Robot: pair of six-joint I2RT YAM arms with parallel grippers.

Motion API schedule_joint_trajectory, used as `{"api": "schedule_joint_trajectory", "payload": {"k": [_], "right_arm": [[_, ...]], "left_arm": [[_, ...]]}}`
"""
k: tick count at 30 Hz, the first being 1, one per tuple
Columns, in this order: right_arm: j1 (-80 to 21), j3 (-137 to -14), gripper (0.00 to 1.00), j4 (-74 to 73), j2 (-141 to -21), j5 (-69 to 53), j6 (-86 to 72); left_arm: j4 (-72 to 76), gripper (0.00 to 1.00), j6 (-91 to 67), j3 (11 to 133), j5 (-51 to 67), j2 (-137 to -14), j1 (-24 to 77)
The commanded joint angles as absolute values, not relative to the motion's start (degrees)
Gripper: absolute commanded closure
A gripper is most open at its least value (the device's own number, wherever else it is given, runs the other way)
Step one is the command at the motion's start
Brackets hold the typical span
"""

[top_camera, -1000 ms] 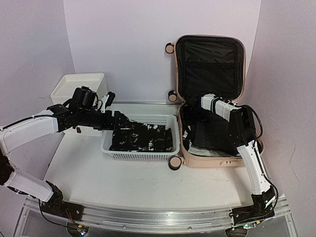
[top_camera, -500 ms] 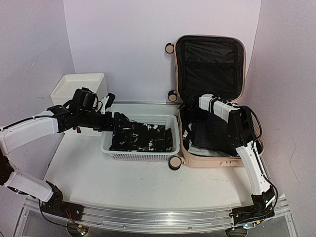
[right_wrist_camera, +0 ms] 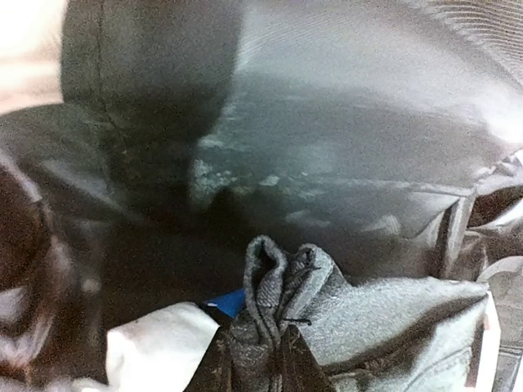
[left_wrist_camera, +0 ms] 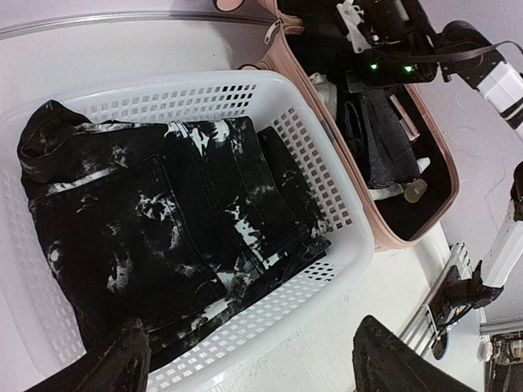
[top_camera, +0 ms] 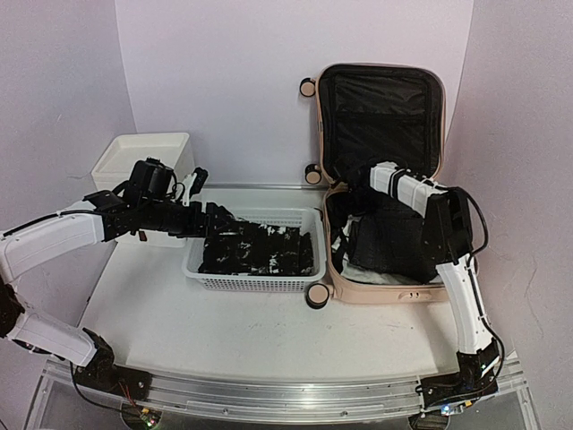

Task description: Open, take out, and arrange the luggage

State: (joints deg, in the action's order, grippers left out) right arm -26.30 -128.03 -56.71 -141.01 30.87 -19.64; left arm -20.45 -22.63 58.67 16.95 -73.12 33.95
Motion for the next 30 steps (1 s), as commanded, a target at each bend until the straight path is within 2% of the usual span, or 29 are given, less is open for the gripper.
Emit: {"api": "schedule_joint_trajectory", "payload": {"k": [1,3,7,15,20,26,30], "right_arm": [[-24.42,-122.84,0.87,-52.9,-130.66,25.74,-21.5],[-23.28,-120.34,0.84,-51.26,-129.35,23.9,-22.26],[-21.48,-117.26,0.68,-48.74,-128.24,19.29,-23.52],[-19.99,-117.09,0.6,-48.34,-129.83,16.31,-24.43],[-19.73,-116.6,0.71,-48.34,-129.68,16.02,-24.95],[-19.44,-115.49,0.98,-48.17,-127.6,13.02,-25.18],[-18.8,-113.9,1.0,-47.99,-124.65,9.36,-25.05]], "left_arm": [[-18.17,0.14,-23.29,58.9,18.09,-71.15,33.84],[-18.19,0.14,-23.29,58.9,18.18,-71.13,33.86],[-18.19,0.14,-23.29,58.85,18.37,-71.08,33.84],[-18.24,0.14,-23.12,58.74,18.11,-70.93,33.84],[-18.28,0.14,-23.1,58.69,17.94,-70.86,33.88],[-18.28,0.14,-23.2,58.64,17.92,-70.84,33.84],[-18.19,0.14,-23.5,58.64,18.08,-70.98,33.84]]}}
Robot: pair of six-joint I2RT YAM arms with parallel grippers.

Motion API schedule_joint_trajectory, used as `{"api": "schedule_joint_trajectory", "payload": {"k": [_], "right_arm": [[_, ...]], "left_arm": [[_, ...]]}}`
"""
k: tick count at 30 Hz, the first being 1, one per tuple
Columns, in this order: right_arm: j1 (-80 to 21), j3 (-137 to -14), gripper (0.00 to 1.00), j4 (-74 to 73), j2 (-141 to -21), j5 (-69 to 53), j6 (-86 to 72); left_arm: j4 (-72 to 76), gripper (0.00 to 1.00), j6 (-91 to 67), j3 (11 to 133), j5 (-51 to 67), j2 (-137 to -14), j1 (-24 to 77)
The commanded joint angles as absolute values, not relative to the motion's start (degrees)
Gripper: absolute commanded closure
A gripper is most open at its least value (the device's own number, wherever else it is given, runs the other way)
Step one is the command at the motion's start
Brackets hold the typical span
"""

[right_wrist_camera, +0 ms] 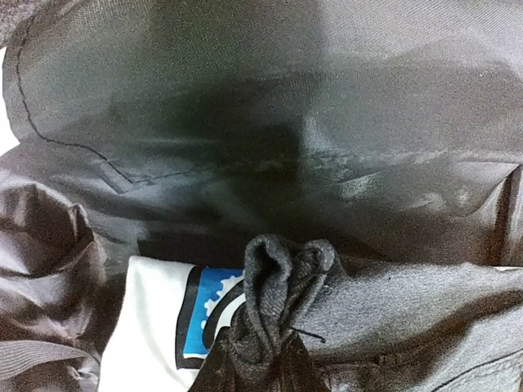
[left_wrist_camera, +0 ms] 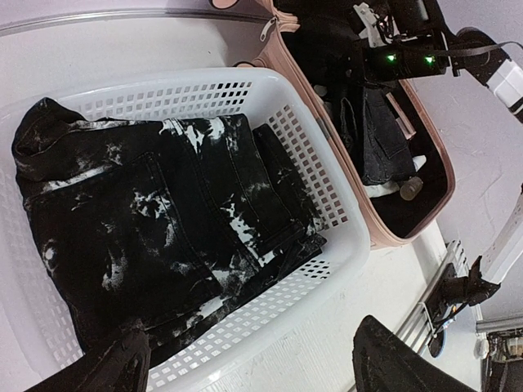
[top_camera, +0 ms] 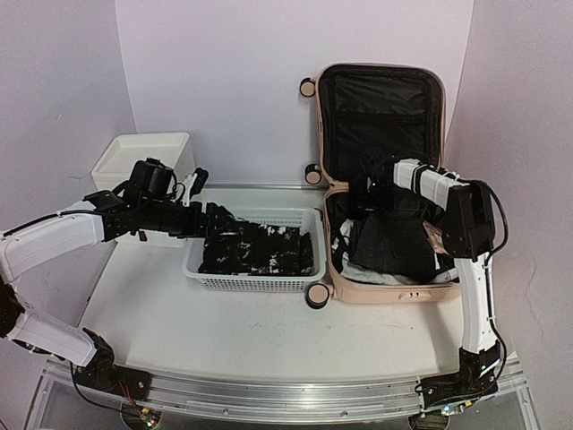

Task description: Open, take out, and arrange the luggage

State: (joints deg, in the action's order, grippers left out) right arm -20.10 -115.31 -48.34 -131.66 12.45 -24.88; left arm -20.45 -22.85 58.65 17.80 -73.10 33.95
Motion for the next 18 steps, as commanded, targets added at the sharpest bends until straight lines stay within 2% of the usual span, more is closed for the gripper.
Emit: {"api": "schedule_joint_trajectory", "payload": {"k": [1,12,18], "right_arm": [[-18.4,-113.26,1.0,-47.91,-123.71,7.73,-25.05],[-11.76,-100.98,1.0,-40.02,-113.72,-15.79,-21.47],[-8.39,-97.47,1.0,-37.01,-111.2,-25.24,-22.24]], "left_arm": [[-18.15,0.14,-23.61,58.63,18.15,-70.98,33.84],[-14.09,0.14,-24.7,58.48,22.64,-73.05,34.53],[-11.62,0.12,-22.17,64.62,19.53,-79.28,42.38]]}}
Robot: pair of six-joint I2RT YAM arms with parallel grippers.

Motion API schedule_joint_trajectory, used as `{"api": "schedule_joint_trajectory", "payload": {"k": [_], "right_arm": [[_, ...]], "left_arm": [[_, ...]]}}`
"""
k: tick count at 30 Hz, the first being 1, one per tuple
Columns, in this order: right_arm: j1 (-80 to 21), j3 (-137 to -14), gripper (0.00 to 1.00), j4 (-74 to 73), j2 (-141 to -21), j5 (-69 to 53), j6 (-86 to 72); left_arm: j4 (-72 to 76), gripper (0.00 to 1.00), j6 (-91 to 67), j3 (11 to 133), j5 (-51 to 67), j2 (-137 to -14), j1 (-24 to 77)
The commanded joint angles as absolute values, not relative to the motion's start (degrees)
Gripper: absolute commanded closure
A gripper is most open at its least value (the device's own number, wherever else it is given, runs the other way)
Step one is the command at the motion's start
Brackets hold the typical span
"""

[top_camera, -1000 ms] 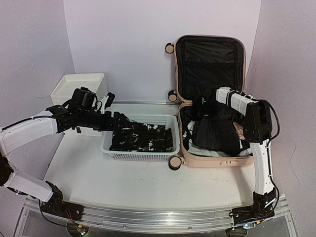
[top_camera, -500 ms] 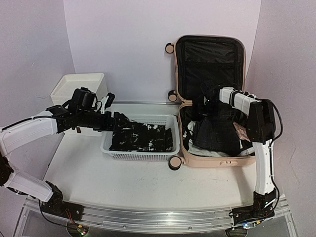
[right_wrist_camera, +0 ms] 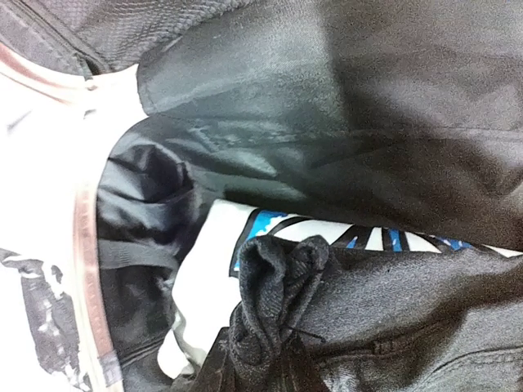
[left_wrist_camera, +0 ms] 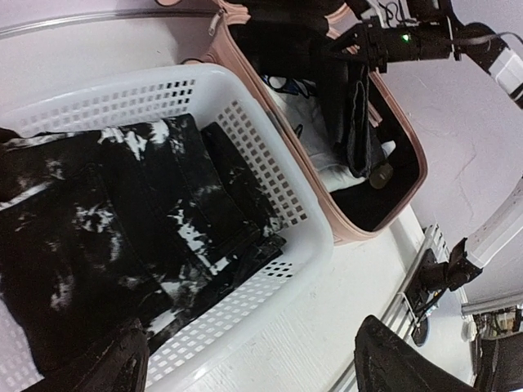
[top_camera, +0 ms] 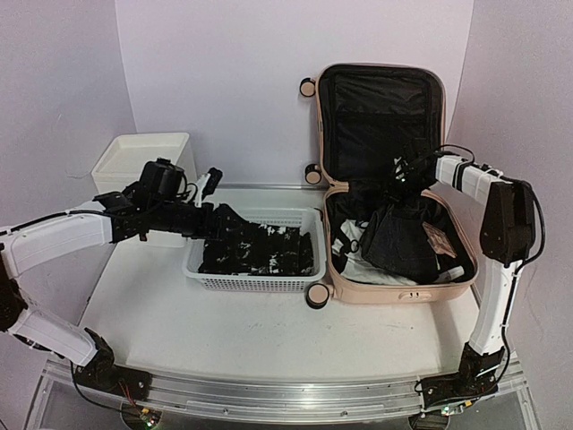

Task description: Open, take out, and arrange the luggage

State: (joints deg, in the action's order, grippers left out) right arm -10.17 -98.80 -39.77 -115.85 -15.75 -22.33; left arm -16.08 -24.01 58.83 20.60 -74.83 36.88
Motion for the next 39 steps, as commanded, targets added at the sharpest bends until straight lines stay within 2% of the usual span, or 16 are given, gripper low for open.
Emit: {"api": "schedule_joint_trajectory", "payload": {"k": [1,6,10,18,34,36,39], "right_arm": [[-7.97,-96.86,1.0,-36.18,-110.92,-26.48,-22.71],[-7.04,-95.95,1.0,-34.63,-110.74,-28.91,-24.07],[-6.64,-94.95,1.0,-33.63,-110.83,-29.8,-24.99],[-6.42,-93.82,1.0,-32.0,-110.28,-31.94,-26.67],[-6.33,-90.86,1.0,-29.31,-108.06,-34.09,-29.19],[-6.37,-90.42,1.0,-28.96,-107.7,-34.19,-29.54],[-6.28,-89.67,1.0,-28.75,-106.95,-33.84,-29.75]], "left_arm": [[-11.37,0.12,-21.55,66.46,18.45,-81.32,44.26],[-7.2,0.05,-23.93,79.85,19.08,-96.74,50.18],[-7.07,0.01,-25.58,96.07,19.87,-112.13,53.7],[-7.65,0.01,-32.58,122.27,18.9,-135.14,55.34],[-12.24,0.01,-31.12,142.33,10.63,-151.74,59.43],[-12.35,0.05,-30.5,143.87,10.31,-152.99,60.14],[-12.34,0.17,-30.16,144.91,10.1,-153.67,60.8]]}}
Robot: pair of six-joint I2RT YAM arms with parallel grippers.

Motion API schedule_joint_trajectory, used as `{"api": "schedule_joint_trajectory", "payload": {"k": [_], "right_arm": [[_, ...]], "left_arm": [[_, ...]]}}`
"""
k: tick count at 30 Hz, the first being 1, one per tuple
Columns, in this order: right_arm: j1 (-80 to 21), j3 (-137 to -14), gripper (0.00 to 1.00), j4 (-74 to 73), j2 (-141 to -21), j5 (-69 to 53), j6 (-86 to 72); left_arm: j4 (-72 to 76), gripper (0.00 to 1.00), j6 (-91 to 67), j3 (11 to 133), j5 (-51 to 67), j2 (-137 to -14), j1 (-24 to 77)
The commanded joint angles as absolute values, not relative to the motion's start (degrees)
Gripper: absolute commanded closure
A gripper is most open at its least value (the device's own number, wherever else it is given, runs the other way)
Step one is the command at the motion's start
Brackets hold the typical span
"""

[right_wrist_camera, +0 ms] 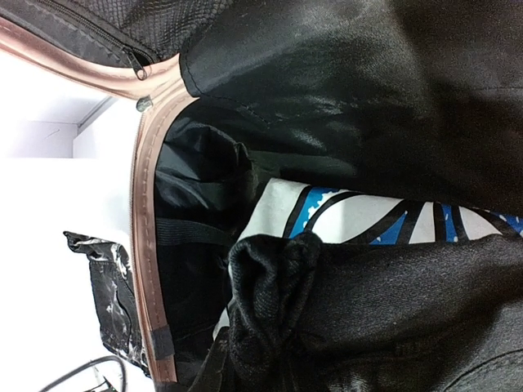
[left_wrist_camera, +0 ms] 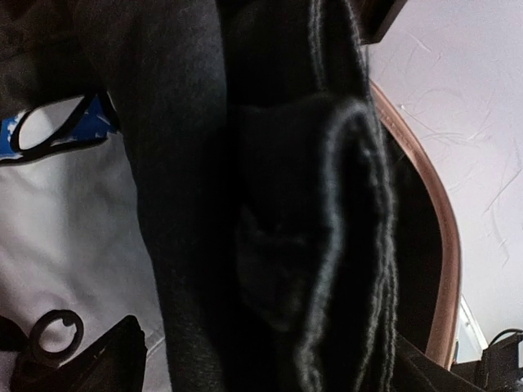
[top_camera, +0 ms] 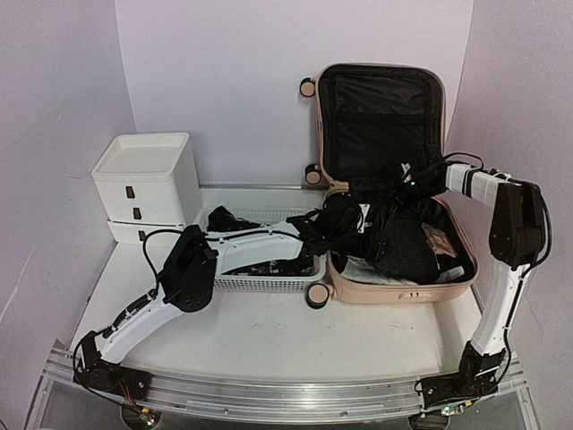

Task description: Open, take out, and arrange the luggage

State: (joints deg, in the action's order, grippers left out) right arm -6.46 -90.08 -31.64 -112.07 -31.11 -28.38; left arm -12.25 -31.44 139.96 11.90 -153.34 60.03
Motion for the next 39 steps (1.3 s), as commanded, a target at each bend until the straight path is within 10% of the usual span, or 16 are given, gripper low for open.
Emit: {"api": "schedule_joint_trajectory", "payload": {"k": [1,11,18,22,39], "right_arm": [[-6.32,-89.38,1.0,-28.66,-106.62,-33.57,-29.79],[-6.39,-88.88,0.93,-33.43,-102.6,-31.8,-28.16],[-6.22,-92.38,0.27,-48.05,-95.91,-22.65,-19.93],[-5.0,-91.0,0.06,-52.28,-88.78,-15.73,-17.14],[-4.17,-84.85,0.02,-53.9,-75.59,-10.76,-13.01]], "left_arm": [[-12.39,0.24,-30.23,145.1,10.18,-153.83,60.9],[-12.32,0.99,-26.03,146.56,9.78,-149.72,60.99],[-11.61,1.0,-24.94,148.43,11.07,-145.38,61.15],[-11.35,1.0,-26.08,149.14,13.72,-143.36,61.26],[-13.39,1.0,-27.49,133.97,19.39,-123.68,57.88]]}}
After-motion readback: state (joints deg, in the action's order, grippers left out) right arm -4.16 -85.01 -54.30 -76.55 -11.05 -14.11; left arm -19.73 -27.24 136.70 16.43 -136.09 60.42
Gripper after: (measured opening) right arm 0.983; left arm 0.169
